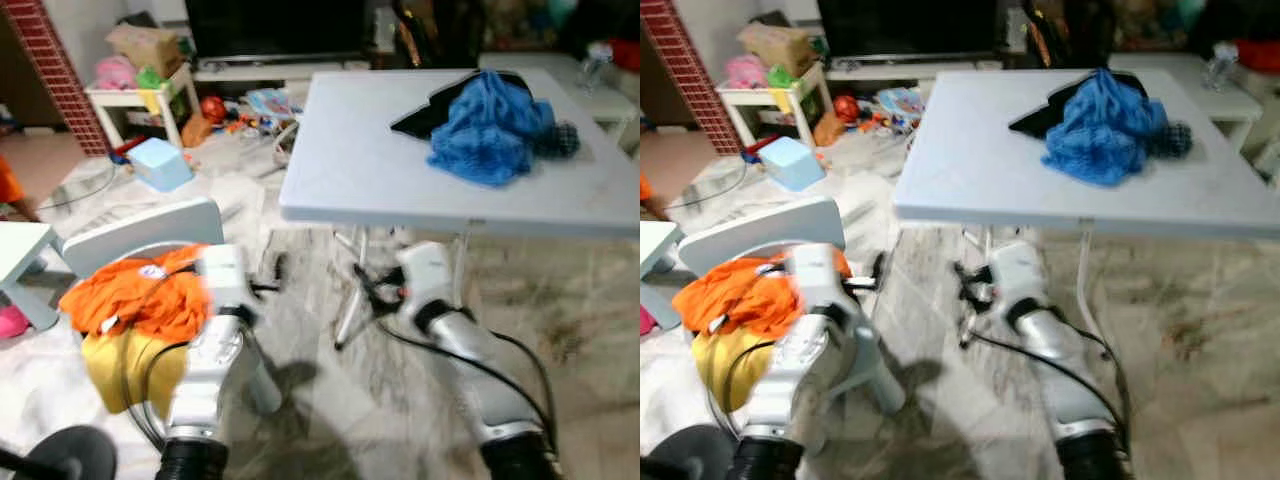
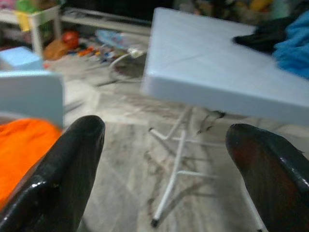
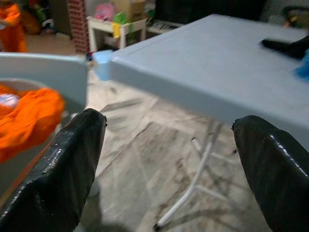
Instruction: Hang hanger
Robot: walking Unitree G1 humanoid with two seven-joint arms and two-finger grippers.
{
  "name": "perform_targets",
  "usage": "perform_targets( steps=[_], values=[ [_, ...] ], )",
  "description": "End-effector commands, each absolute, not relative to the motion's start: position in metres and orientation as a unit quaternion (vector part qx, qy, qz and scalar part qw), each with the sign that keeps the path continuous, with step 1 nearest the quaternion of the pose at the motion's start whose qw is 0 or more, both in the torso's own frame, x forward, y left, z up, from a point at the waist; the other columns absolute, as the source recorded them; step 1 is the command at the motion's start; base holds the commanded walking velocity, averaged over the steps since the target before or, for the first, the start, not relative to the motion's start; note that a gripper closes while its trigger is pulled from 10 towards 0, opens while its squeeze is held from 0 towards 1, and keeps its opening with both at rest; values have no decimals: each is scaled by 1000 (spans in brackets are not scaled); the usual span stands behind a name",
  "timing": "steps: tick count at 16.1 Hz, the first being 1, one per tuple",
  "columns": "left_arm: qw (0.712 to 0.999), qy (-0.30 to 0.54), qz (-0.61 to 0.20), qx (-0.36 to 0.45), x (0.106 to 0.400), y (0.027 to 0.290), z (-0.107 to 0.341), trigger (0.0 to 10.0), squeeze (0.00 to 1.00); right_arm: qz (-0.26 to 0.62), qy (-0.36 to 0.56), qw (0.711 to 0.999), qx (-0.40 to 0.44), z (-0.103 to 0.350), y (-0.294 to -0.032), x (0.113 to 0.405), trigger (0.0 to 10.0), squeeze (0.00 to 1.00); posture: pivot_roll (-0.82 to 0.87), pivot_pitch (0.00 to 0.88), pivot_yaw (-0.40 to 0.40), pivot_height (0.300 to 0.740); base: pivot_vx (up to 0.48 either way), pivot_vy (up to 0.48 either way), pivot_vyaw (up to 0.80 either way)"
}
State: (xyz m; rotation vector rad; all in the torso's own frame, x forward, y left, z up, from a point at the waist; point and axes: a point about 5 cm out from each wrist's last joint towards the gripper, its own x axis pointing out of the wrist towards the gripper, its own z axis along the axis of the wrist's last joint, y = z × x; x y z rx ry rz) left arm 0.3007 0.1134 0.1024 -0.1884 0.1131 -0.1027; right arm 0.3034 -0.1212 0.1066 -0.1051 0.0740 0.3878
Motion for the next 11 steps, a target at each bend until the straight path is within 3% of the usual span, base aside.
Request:
perform_targets(
  steps=[1, 6, 11],
  values=[
    [994, 53, -34, -87, 302, 123, 104, 10000, 0, 210, 23, 976, -49, 113, -110, 304, 10000, 0, -120, 0, 6, 740, 311, 0, 0],
    [994, 56, -30, -88, 302, 122, 104, 10000, 0, 216, 22, 975, -55, 113, -109, 304, 10000, 0, -122, 0, 6, 740, 289, 0, 800],
    [994, 61, -25, -89, 303, 122, 102, 10000, 0, 218, 24, 974, -58, 112, -108, 304, 10000, 0, -124, 0, 5, 740, 0, 0, 800]
  ],
)
